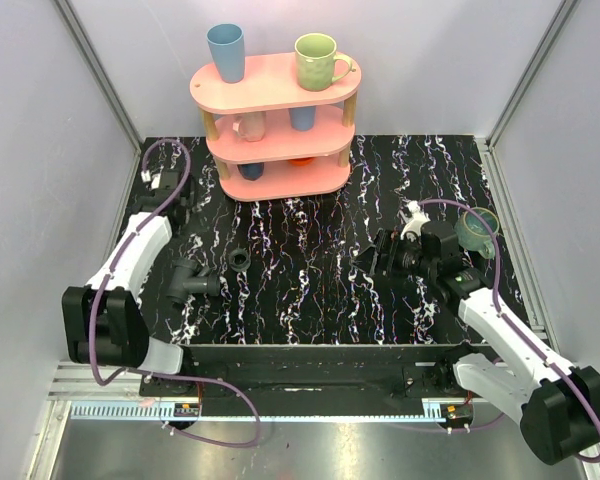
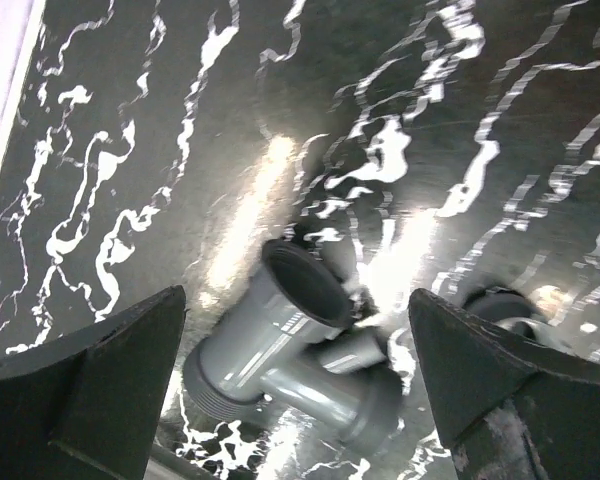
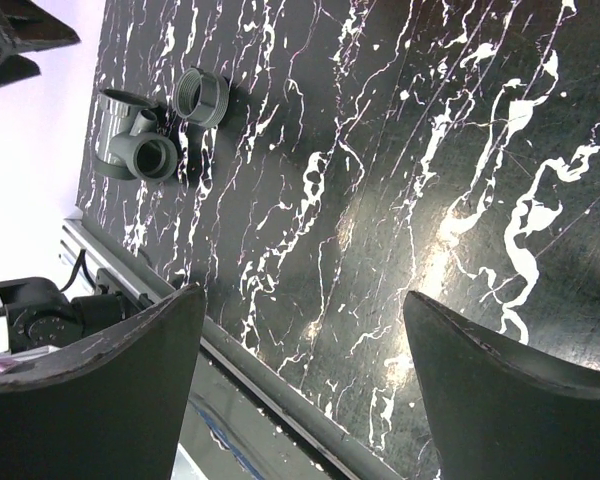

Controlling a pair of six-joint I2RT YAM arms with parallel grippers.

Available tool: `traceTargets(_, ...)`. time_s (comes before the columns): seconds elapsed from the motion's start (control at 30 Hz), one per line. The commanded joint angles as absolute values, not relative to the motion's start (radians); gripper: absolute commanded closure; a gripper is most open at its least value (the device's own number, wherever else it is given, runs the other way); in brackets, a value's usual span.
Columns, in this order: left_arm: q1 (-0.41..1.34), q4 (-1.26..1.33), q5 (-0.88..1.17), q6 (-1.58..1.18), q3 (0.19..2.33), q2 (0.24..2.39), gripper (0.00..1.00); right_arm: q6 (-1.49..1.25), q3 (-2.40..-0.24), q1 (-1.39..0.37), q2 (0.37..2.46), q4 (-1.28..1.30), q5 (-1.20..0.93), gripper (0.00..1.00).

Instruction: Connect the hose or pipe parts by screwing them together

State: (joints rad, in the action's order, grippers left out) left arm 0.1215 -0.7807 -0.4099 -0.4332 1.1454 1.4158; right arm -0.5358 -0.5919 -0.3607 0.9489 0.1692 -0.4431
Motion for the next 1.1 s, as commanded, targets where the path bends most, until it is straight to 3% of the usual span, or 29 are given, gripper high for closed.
traceTargets(0.0, 0.02, -0.743, -0.304, -0.371, 1.078, 1.431, 0.01, -0.528, -0.647, -0.359, 0.916, 0.15, -0.476, 0.1)
traceTargets(0.53, 0.0, -0.709, -0.221, -0.296, 1.031, 1.566, 0.12, -0.517, -0.641, -0.359, 0.842, 0.206, -0.474, 0.09)
traceTargets(0.83, 0.031, -0.719, -0.19, -0.301, 1.012, 1.548, 0.4, -0.511, -0.657, -0.359, 0.827, 0.239, -0.466, 0.09)
traceTargets(1.07, 0.06, -0.741, -0.183, -0.313, 0.974, 1.441, 0.74, -0.492, -0.658, -0.359, 0.789, 0.29, -0.449, 0.1)
